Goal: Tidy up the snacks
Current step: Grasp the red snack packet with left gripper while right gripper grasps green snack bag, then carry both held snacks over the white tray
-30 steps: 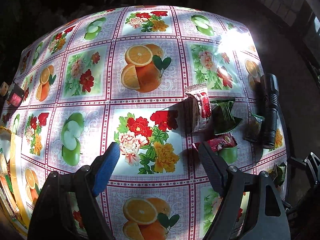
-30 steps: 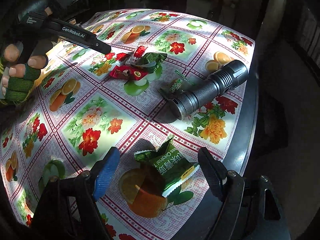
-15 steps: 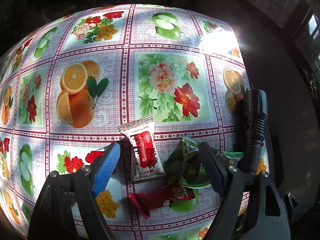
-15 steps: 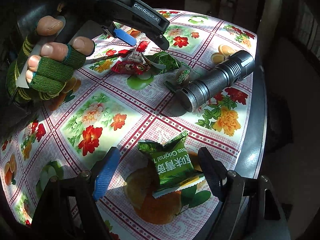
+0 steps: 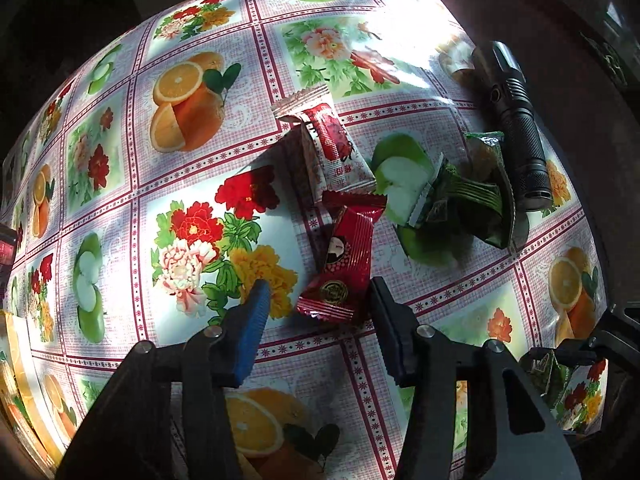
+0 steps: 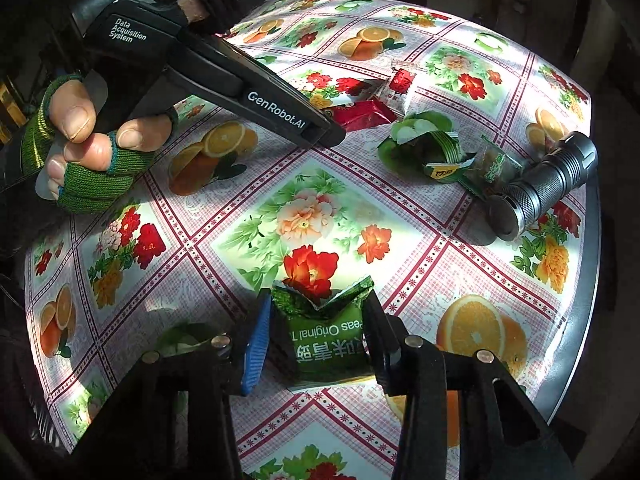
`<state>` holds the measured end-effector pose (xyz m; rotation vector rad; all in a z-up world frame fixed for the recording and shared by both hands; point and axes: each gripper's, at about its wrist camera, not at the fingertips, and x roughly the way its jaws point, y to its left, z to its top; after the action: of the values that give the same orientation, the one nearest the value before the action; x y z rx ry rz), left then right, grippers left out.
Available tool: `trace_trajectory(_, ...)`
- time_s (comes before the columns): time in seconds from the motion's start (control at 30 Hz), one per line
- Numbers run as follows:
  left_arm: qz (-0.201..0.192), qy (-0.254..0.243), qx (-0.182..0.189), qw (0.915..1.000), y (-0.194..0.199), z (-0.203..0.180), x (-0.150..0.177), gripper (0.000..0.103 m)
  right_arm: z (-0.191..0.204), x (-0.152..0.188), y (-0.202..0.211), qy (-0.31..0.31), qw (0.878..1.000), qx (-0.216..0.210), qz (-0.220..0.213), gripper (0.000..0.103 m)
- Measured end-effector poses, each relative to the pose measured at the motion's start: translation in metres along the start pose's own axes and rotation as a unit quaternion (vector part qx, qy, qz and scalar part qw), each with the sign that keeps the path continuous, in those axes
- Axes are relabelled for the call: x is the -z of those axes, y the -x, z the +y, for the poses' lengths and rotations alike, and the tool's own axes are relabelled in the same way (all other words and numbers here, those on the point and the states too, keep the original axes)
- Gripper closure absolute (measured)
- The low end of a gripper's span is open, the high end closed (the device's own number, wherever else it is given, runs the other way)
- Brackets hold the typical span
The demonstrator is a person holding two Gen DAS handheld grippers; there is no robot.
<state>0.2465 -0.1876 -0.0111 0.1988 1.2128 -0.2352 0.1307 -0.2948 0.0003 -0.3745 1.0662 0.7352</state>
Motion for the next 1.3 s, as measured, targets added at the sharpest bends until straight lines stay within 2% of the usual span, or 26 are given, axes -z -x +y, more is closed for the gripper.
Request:
trace_trajectory(0.07,0.006,0.0,0.001,1.0,0.01,0.017,0.027,0.054,0.007,-0.003,-0.001,0.014,1.0,0.003,0.008,0.06)
trace_trajectory(0.1,0.01,0.004,0.005,0.9999,0.014,0.026,0.039,0.06,0.007,-0.005,-0.001,0.016,1.0,0.009,0.013,0.06)
trace_trajectory(0.17,0.015,0.005,0.0,0.9999,0.022,0.042,0.059,0.064,0.007,-0.01,0.003,0.016,1.0,0.021,0.016,0.06)
trace_trajectory(0.23,0.014,0.016,0.007,0.9997,0.029,0.056,0.072,0.064,0.008,-0.017,0.014,0.017,0.999,0.032,0.008,0.061)
trace_trajectory(0.3,-0.004,0.021,0.012,0.9997,0.037,0.061,0.072,0.064,0.012,-0.024,0.031,0.01,0.999,0.049,-0.011,0.061)
trace_trajectory(0.37,-0.027,0.018,0.022,0.9992,0.046,0.057,0.061,0.063,0.015,-0.027,0.052,-0.007,0.998,0.053,-0.035,0.061)
trace_trajectory(0.43,-0.043,0.002,0.038,0.9983,0.046,0.042,0.033,0.05,0.017,-0.029,0.072,-0.035,0.996,0.05,-0.065,0.061)
trace_trajectory(0.47,-0.05,-0.006,0.03,0.9983,0.046,0.033,0.021,0.04,0.018,-0.027,0.081,-0.051,0.994,0.048,-0.079,0.061)
trace_trajectory(0.5,-0.055,-0.011,0.021,0.9982,0.043,0.024,0.01,0.037,0.018,-0.025,0.091,-0.069,0.992,0.045,-0.096,0.061)
trace_trajectory(0.6,-0.054,-0.027,0.006,0.9982,0.029,0.005,-0.021,0.037,0.02,-0.009,0.12,-0.129,0.98,0.024,-0.148,0.061)
trace_trajectory(0.67,-0.038,-0.028,-0.007,0.9989,0.009,-0.003,-0.031,0.037,0.027,0.001,0.136,-0.161,0.97,0.008,-0.181,0.061)
trace_trajectory(0.73,-0.019,-0.022,-0.009,0.9995,-0.005,-0.006,-0.038,0.05,0.043,0.009,0.148,-0.171,0.962,-0.005,-0.213,0.061)
trace_trajectory(0.77,-0.033,-0.017,-0.004,0.9993,-0.003,-0.005,-0.04,0.06,0.052,0.012,0.153,-0.173,0.958,-0.014,-0.228,0.061)
trace_trajectory(0.8,-0.029,-0.016,0.002,0.9994,-0.006,-0.005,-0.042,0.075,0.062,0.013,0.156,-0.174,0.954,-0.023,-0.241,0.061)
trace_trajectory(0.83,-0.026,-0.013,0.01,0.9995,-0.006,-0.004,-0.043,0.081,0.069,0.014,0.159,-0.174,0.951,-0.032,-0.253,0.061)
trace_trajectory(0.9,-0.023,-0.012,0.0,0.9997,-0.006,-0.004,-0.041,0.083,0.085,0.015,0.158,-0.176,0.945,-0.05,-0.271,0.061)
trace_trajectory(1.03,-0.02,-0.008,0.0,0.9998,0.005,0.005,-0.005,0.084,0.107,0.016,0.143,-0.189,0.936,-0.069,-0.288,0.061)
trace_trajectory(1.1,-0.02,0.007,0.004,0.9998,0.014,0.022,0.019,0.084,0.113,0.018,0.129,-0.21,0.929,-0.079,-0.295,0.061)
trace_trajectory(1.17,-0.025,0.027,-0.007,0.9993,0.026,0.041,0.045,0.084,0.122,0.017,0.113,-0.223,0.925,-0.085,-0.295,0.061)
trace_trajectory(1.3,-0.043,0.083,-0.035,0.995,0.055,0.083,0.098,0.084,0.148,0.004,0.082,-0.228,0.93,-0.064,-0.279,0.061)
